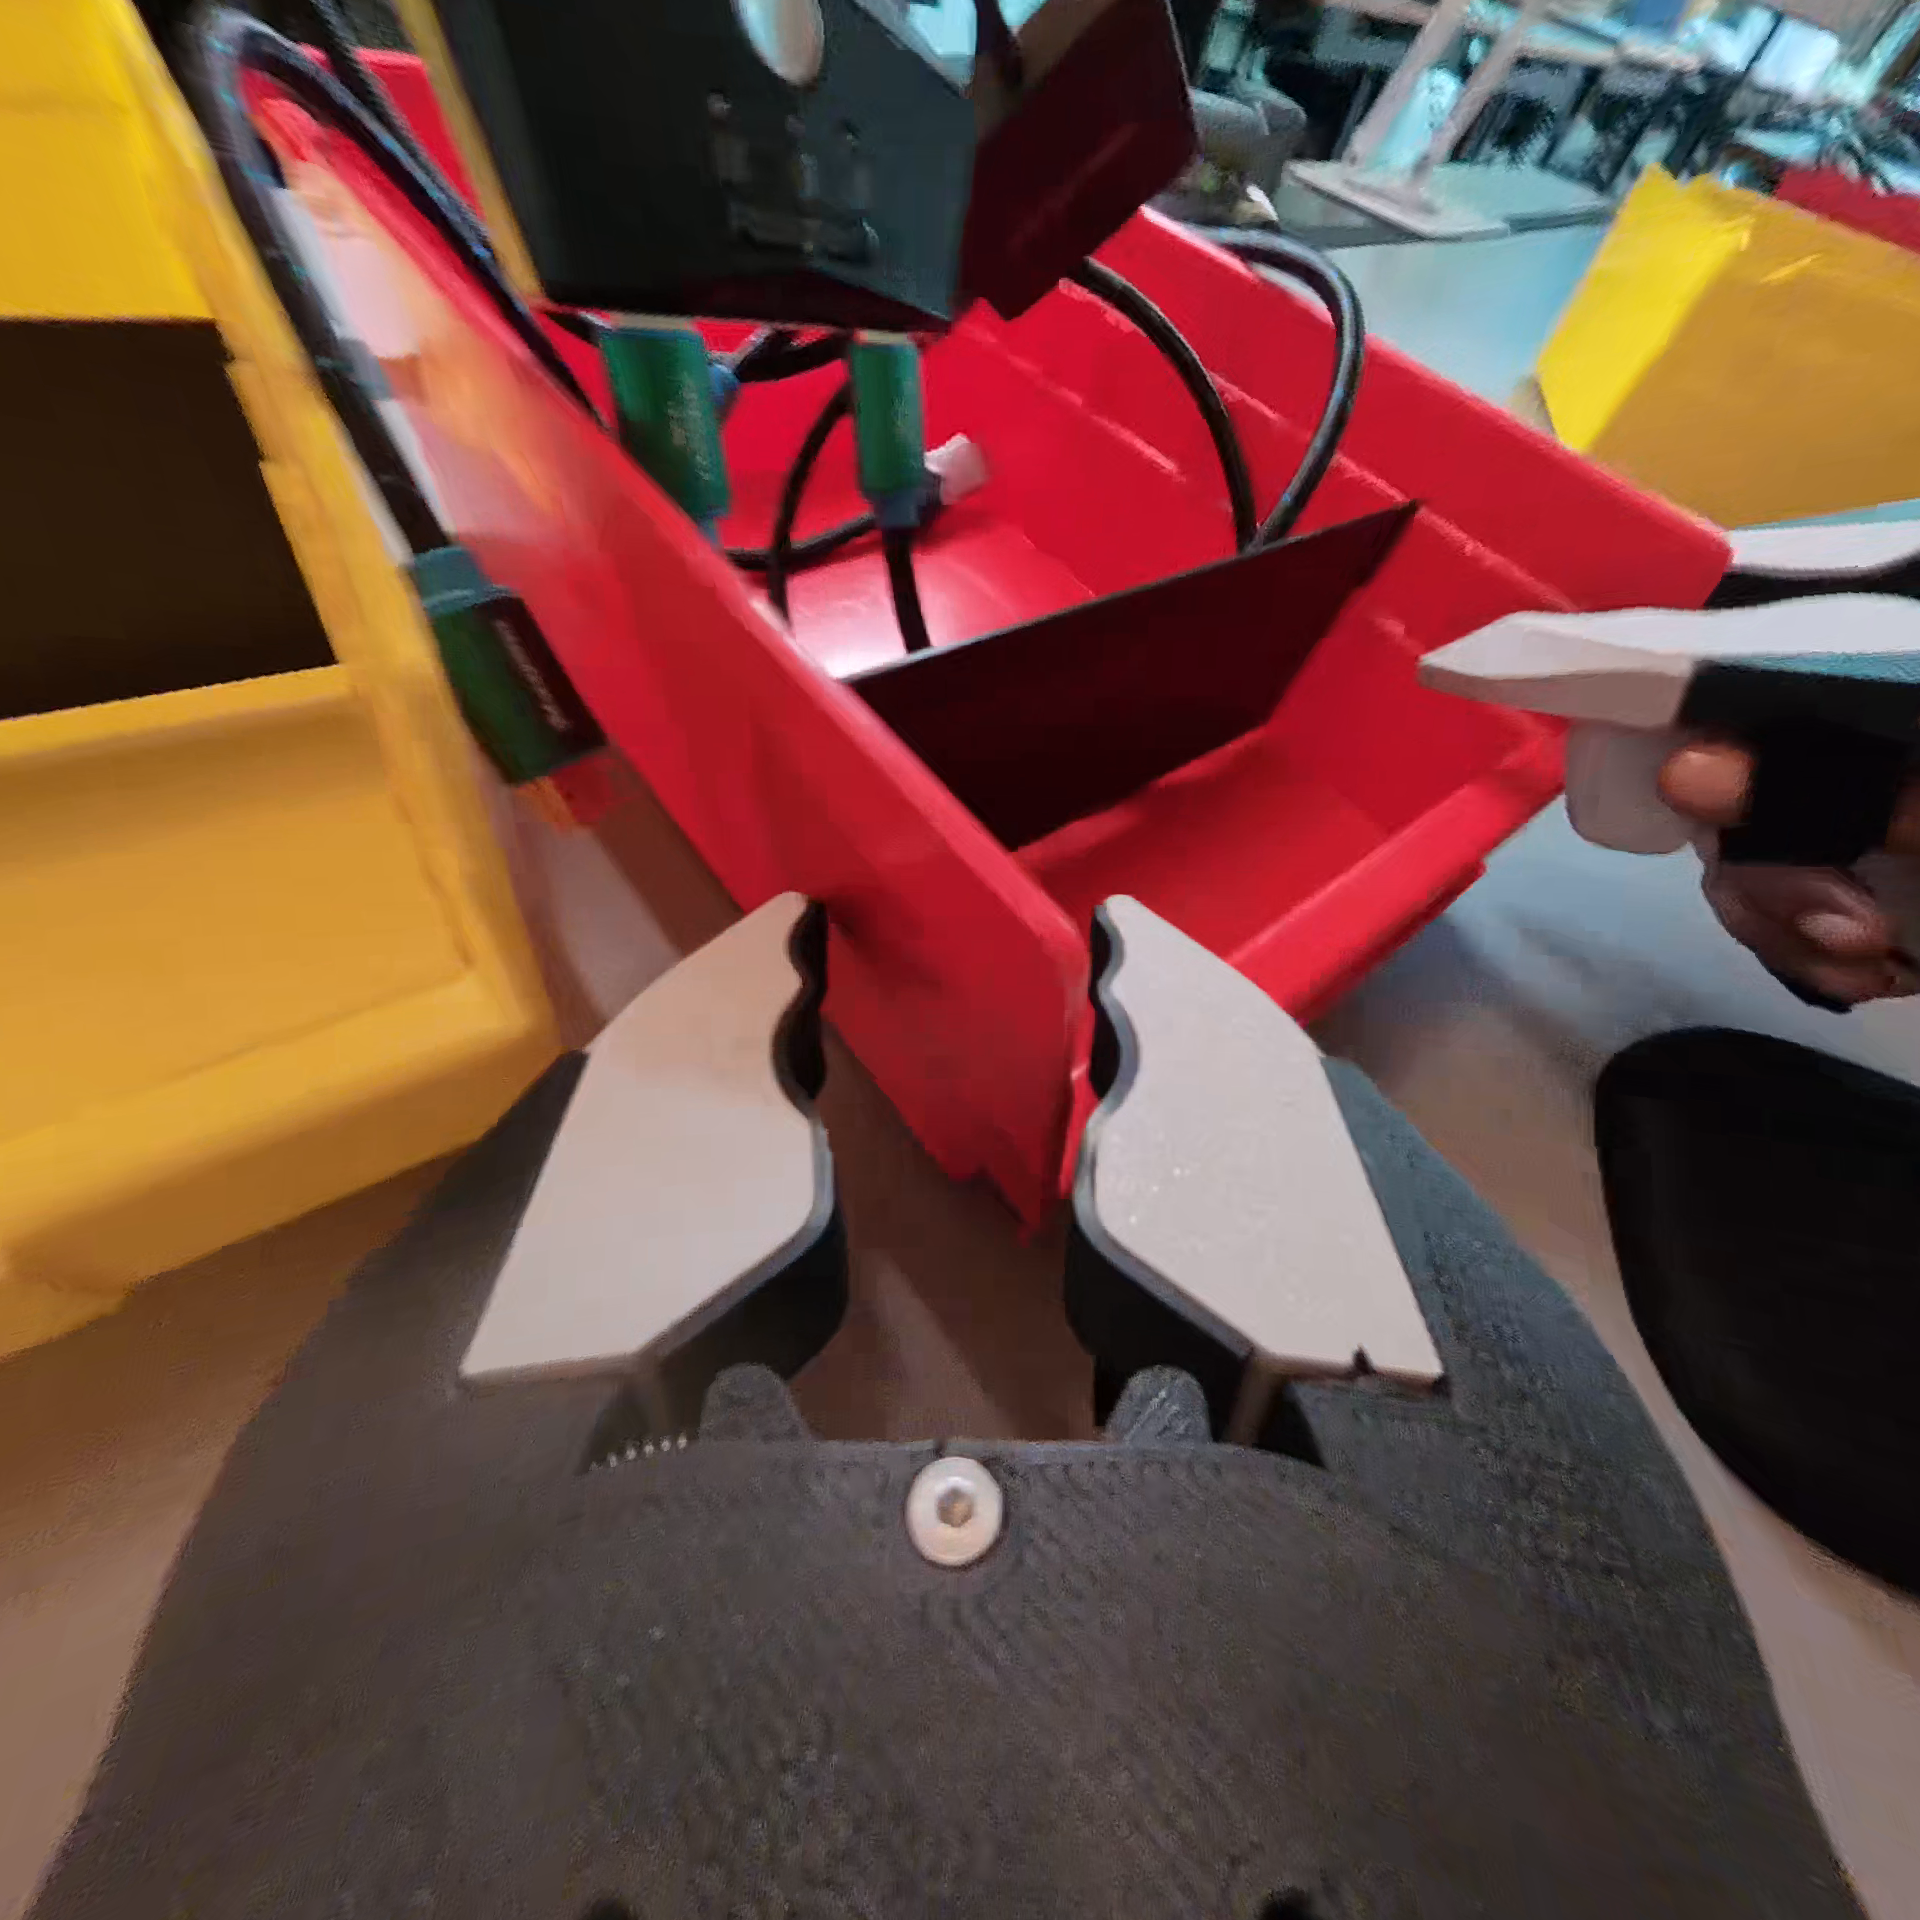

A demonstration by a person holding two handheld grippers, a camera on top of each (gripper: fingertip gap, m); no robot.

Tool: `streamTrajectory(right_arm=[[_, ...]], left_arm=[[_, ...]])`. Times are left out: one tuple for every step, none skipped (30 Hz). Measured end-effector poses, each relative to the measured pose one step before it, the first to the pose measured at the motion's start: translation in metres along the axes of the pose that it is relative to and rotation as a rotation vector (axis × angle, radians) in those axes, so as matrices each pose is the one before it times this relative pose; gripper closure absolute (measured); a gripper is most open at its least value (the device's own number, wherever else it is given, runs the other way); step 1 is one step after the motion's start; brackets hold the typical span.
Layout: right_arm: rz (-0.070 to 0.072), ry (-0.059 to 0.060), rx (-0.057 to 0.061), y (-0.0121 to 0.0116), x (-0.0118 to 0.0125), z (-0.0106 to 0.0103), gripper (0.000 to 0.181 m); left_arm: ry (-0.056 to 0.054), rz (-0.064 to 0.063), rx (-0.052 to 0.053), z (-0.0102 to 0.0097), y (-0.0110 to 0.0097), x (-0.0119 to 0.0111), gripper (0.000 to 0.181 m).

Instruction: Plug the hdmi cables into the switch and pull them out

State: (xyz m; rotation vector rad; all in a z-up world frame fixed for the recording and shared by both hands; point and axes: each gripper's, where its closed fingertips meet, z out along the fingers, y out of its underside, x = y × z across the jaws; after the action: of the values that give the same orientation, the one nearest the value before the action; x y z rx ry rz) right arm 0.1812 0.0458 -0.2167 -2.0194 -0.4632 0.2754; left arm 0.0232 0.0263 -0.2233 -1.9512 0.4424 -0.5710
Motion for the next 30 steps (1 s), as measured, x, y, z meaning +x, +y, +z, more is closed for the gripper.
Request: streamTrajectory(right_arm=[[-0.0039, 0.0082, 0.0006, 0.00097, 0.00027, 0.00358, 0.155], [-0.0106, 0.0257, 0.0153, -0.00149, 0.00362, 0.00044, 0.159], [-0.0234, 0.0336, 0.0094, -0.00101, 0.00582, -0.00176, 0.164], [-0.0085, 0.0149, 0.0055, -0.00005, 0.00264, -0.00164, 0.168], [-0.0066, 0.0023, 0.0025, 0.00035, 0.00003, -0.00180, 0.173], [-0.0124, 0.0062, 0.0010, 0.00035, -0.00071, -0.00277, 0.173], [-0.0116, 0.0090, 0.0042, 0.00015, -0.00033, -0.00378, 0.173], [-0.0005, 0.0082, 0.0117, -0.00092, -0.00032, -0.00499, 0.173], [0.0023, 0.0089, 0.0162, -0.00188, -0.00053, -0.00648, 0.173], [-0.0009, 0.0108, 0.0207, -0.00332, -0.00108, -0.00786, 0.173], [-0.0059, 0.0149, 0.0248, -0.00483, -0.00141, -0.00906, 0.172], [-0.0105, 0.0252, 0.0276, -0.00612, 0.00014, -0.00968, 0.173], [-0.0002, 0.0152, 0.0306, -0.00768, 0.00010, -0.00965, 0.173], [0.0041, 0.0074, 0.0297, -0.00900, -0.00044, -0.00922, 0.173], [-0.0096, 0.0112, 0.0318, -0.01086, -0.00079, -0.00904, 0.173], [-0.0168, 0.0120, 0.0359, -0.01323, -0.00117, -0.00870, 0.173], [-0.0085, -0.0013, 0.0351, -0.01503, -0.00241, -0.00766, 0.173], [0.0026, -0.0186, 0.0314, -0.01625, -0.00499, -0.00593, 0.172], [0.0000, -0.0169, 0.0364, -0.01715, -0.00625, -0.00436, 0.172], [-0.0039, -0.0152, 0.0395, -0.01725, -0.00766, -0.00246, 0.171], [-0.0085, -0.0138, 0.0436, -0.01751, -0.00854, -0.00081, 0.171], [-0.0060, -0.0152, 0.0406, -0.01693, -0.00970, 0.00099, 0.171], [-0.0033, -0.0197, 0.0354, -0.01526, -0.01062, 0.00293, 0.171], [-0.0002, -0.0185, 0.0366, -0.01420, -0.01082, 0.00468, 0.171], [0.0063, -0.0226, 0.0393, -0.01344, -0.01126, 0.00561, 0.171], [0.0047, -0.0244, 0.0302, -0.01159, -0.01182, 0.00697, 0.171], [0.0039, -0.0271, 0.0261, -0.01057, -0.01274, 0.00798, 0.171], [0.0005, -0.0289, 0.0211, -0.00907, -0.01336, 0.00867, 0.171], [0.0018, -0.0318, 0.0192, -0.00783, -0.01392, 0.00935, 0.171], [0.0043, -0.0323, 0.0156, -0.00574, -0.01422, 0.01034, 0.171]], left_arm=[[-0.0110, -0.0069, -0.0034, 0.00384, 0.00082, -0.00106, 0.131], [-0.0094, -0.0170, 0.0008, 0.00100, -0.00073, -0.00105, 0.133], [0.0001, -0.0098, -0.0058, -0.00062, -0.00088, 0.00006, 0.138], [0.0049, -0.0066, -0.0055, -0.00117, -0.00038, 0.00074, 0.139], [-0.0039, 0.0084, -0.0004, -0.00111, -0.00001, 0.00034, 0.141], [-0.0038, 0.0153, -0.0052, -0.00109, 0.00084, 0.00058, 0.143], [0.0013, 0.0104, -0.0087, -0.00090, 0.00122, 0.00129, 0.145], [0.0045, 0.0041, 0.0027, -0.00190, -0.00028, 0.00192, 0.146], [-0.0006, 0.0058, 0.0130, -0.00313, -0.00183, 0.00183, 0.147], [-0.0132, 0.0209, 0.0187, -0.00416, -0.00355, 0.00108, 0.150], [-0.0099, 0.0353, 0.0182, -0.00468, -0.00494, 0.00227, 0.153], [-0.0008, 0.0206, 0.0153, -0.00478, -0.00570, 0.00298, 0.154], [-0.0024, 0.0172, 0.0193, -0.00514, -0.00675, 0.00236, 0.156], [-0.0045, 0.0190, 0.0246, -0.00611, -0.00821, 0.00188, 0.158], [-0.0042, 0.0085, 0.0316, -0.00741, -0.01023, 0.00135, 0.160], [-0.0043, 0.0045, 0.0347, -0.00874, -0.01201, 0.00023, 0.163], [-0.0125, 0.0173, 0.0320, -0.00989, -0.01290, -0.00195, 0.166], [-0.0204, 0.0201, 0.0299, -0.01053, -0.01371, -0.00403, 0.168], [-0.0201, 0.0127, 0.0288, -0.01106, -0.01379, -0.00557, 0.170], [-0.0193, 0.0087, 0.0274, -0.01146, -0.01344, -0.00700, 0.170], [-0.0210, 0.0065, 0.0267, -0.01158, -0.01279, -0.00837, 0.171], [-0.0266, 0.0088, 0.0213, -0.01136, -0.01122, -0.00974, 0.171], [-0.0293, 0.0108, 0.0205, -0.01108, -0.01012, -0.01101, 0.172], [-0.0276, 0.0036, 0.0197, -0.01072, -0.00883, -0.01165, 0.172], [-0.0268, -0.0010, 0.0208, -0.01044, -0.00803, -0.01220, 0.172], [-0.0299, 0.0021, 0.0192, -0.01019, -0.00699, -0.01306, 0.172], [-0.0323, 0.0060, 0.0176, -0.01005, -0.00619, -0.01392, 0.172], [-0.0316, 0.0049, 0.0146, -0.00999, -0.00530, -0.01469, 0.172], [-0.0316, 0.0030, 0.0117, -0.00978, -0.00449, -0.01542, 0.172], [-0.0330, 0.0035, 0.0072, -0.00956, -0.00328, -0.01599, 0.172]])
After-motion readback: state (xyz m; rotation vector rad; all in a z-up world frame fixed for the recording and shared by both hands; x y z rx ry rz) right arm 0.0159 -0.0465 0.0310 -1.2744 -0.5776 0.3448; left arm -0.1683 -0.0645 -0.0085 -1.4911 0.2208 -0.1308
